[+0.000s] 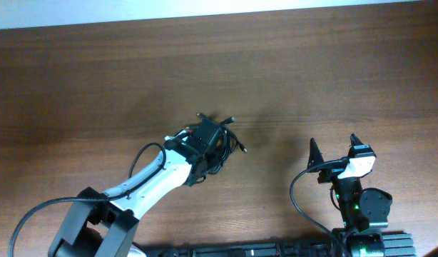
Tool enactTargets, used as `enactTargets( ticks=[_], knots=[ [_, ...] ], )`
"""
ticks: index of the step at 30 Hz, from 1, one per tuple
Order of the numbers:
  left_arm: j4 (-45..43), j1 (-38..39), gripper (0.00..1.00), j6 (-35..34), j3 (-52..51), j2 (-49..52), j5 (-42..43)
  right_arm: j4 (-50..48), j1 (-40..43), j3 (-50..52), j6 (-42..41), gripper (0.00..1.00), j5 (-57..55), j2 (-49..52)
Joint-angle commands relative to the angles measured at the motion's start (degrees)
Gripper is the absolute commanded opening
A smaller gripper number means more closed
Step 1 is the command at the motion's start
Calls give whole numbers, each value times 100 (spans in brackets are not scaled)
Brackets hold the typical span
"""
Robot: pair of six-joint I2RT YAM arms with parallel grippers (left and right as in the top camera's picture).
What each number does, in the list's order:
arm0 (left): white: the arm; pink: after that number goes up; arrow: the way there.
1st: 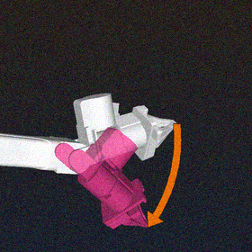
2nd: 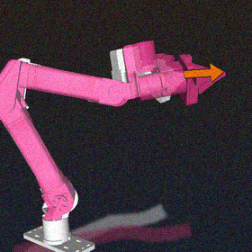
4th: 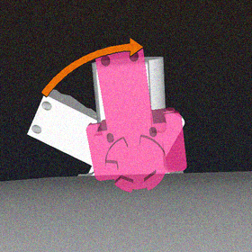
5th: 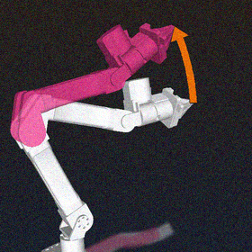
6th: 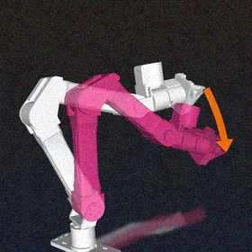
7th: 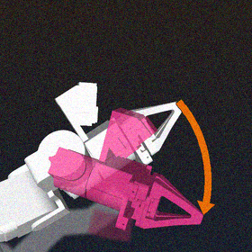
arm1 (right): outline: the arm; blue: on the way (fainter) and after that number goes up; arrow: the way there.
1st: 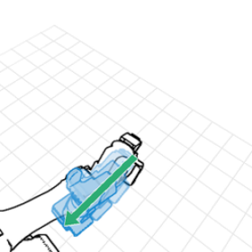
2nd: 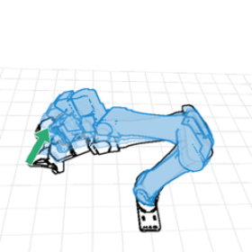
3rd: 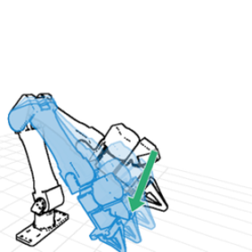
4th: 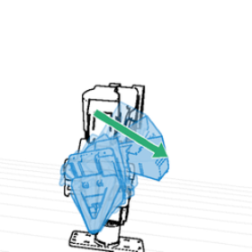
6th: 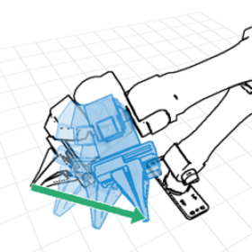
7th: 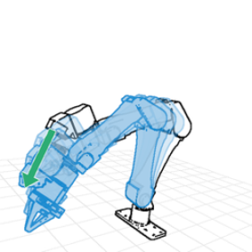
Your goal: Untangle cables
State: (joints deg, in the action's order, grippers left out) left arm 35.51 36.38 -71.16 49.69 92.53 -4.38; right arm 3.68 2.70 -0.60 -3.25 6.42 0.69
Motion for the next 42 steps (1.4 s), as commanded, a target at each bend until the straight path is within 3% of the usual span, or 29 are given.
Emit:
enactTargets(
  ticks=[1,2,5,7,10,13,23,25,28,31,35,39,42],
  knots=[
    [-264,22,57,46,-39,81,-522,42,33,28,-44,98,-68,-37],
    [-393,22,51,48,-39,81,-660,42,33,28,-44,98,-68,-37],
    [-560,22,49,46,-37,81,-935,42,33,28,-44,99,-68,-37],
    [-610,22,55,44,-37,81,-1051,42,33,28,-44,99,-68,-37],
    [-638,22,72,44,-37,92,-1130,42,33,28,-44,99,-68,-37],
    [-708,22,72,44,-37,164,-1152,42,33,28,-46,99,-68,-37],
    [-765,22,52,44,-37,221,-1038,42,33,28,-44,99,-68,-37],
    [-767,22,64,44,-37,260,-992,42,33,28,-44,99,-68,-37],
    [-761,22,73,68,-37,278,-977,42,33,28,-44,99,-68,-37],
    [-772,7,79,396,-13,278,-883,42,33,28,-44,99,-68,-37],
    [-763,-249,79,1530,101,278,-474,42,33,28,-44,99,-68,-37],
    [-463,-584,79,1971,103,278,-444,42,33,28,-44,98,-68,-37],
    [-442,-737,87,2636,103,326,-522,42,33,28,-46,99,-68,-37]
  ],
)
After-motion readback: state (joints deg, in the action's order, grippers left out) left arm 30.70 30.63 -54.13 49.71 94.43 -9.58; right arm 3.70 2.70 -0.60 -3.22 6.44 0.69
